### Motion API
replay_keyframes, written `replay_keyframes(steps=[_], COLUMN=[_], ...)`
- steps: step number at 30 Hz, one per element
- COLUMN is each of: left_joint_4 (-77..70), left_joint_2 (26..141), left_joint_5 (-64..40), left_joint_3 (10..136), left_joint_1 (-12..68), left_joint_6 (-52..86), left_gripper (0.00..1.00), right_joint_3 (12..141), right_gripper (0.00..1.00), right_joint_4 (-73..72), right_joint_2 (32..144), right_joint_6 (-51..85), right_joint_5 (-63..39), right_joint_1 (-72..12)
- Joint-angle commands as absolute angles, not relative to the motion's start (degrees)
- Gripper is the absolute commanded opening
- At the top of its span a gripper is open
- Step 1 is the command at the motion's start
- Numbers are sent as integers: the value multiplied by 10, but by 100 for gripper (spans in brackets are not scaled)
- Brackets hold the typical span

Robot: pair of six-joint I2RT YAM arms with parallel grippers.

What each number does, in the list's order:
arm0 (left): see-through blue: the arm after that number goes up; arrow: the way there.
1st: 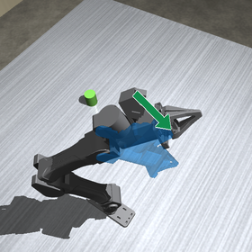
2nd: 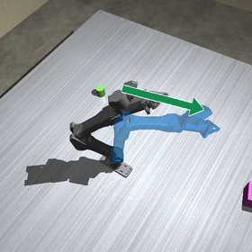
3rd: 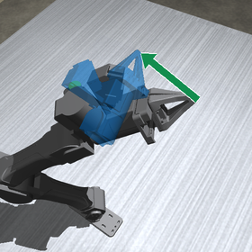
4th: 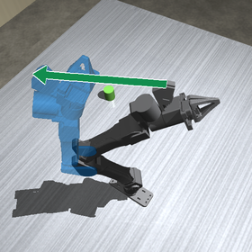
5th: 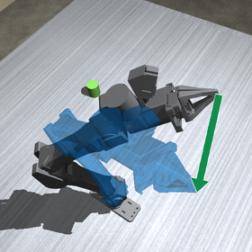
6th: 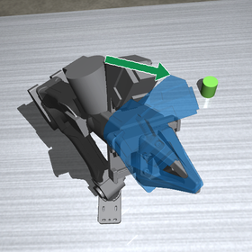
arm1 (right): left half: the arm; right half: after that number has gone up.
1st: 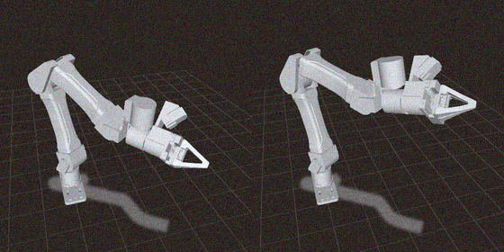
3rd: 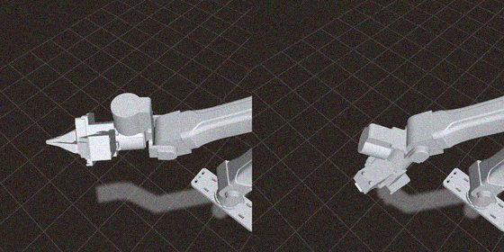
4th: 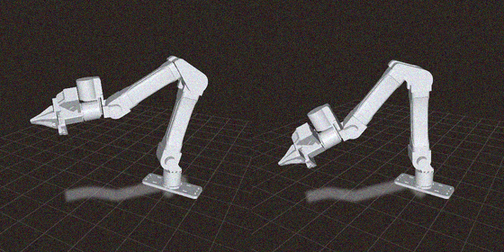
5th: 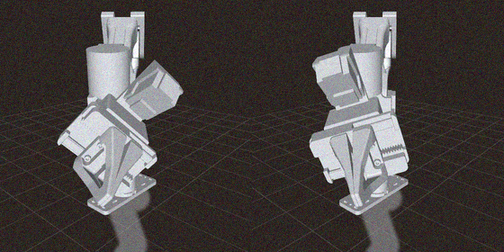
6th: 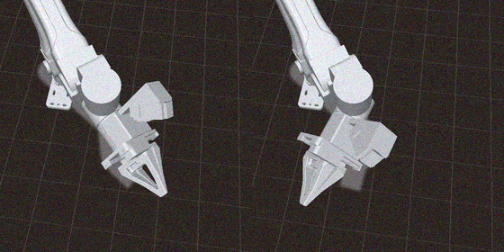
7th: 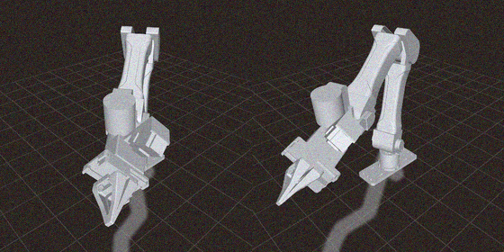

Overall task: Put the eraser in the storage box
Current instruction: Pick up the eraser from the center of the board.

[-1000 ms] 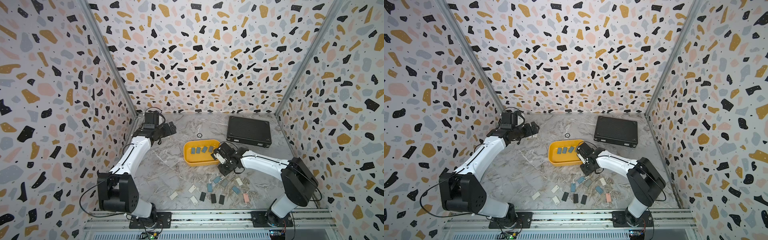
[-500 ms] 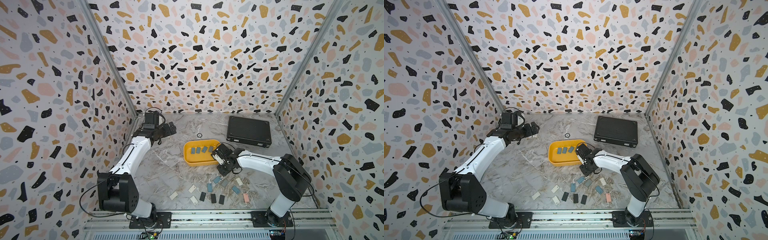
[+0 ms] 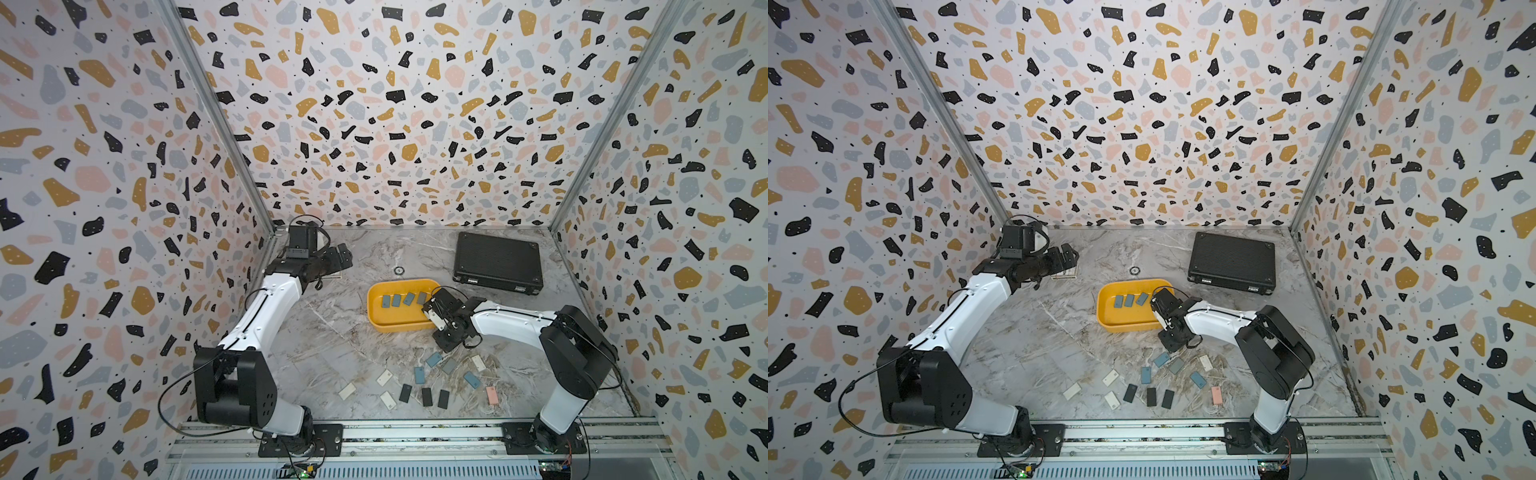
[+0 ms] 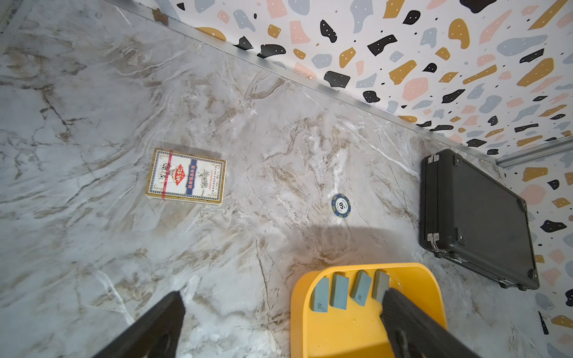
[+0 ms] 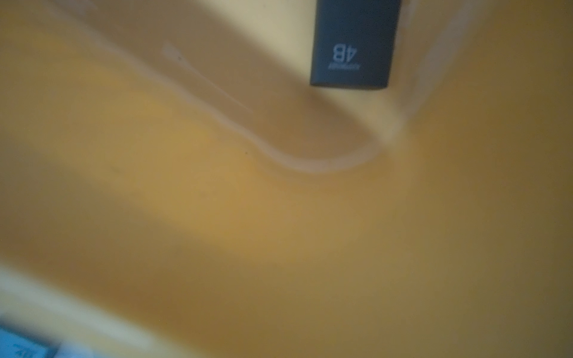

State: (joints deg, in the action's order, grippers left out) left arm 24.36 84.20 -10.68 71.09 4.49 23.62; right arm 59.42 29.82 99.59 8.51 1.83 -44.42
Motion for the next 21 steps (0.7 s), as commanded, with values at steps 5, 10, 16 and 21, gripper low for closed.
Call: replay_keyframes(steps=[5,10,16,21], left_joint_4=[225,225,224,228], left_joint_2=[826,826,828,826], left_joint_5=[-113,-111,-111,-104], left_joint_3=[704,704,704,708], left_joint_1=[41,41,41,41], left_joint_6=[238,236,237,234], left_gripper=[100,100,99,100], right_joint_3=[598,606,621,637], right_gripper=[20,16,15,15], right_joint_4=[313,332,364,389], right_joint_2=[980,951,896,840], right_joint_6=[84,84,83,88], right_joint_5=[28,37,51,58], right_joint_1=[-446,-446,-446,-446])
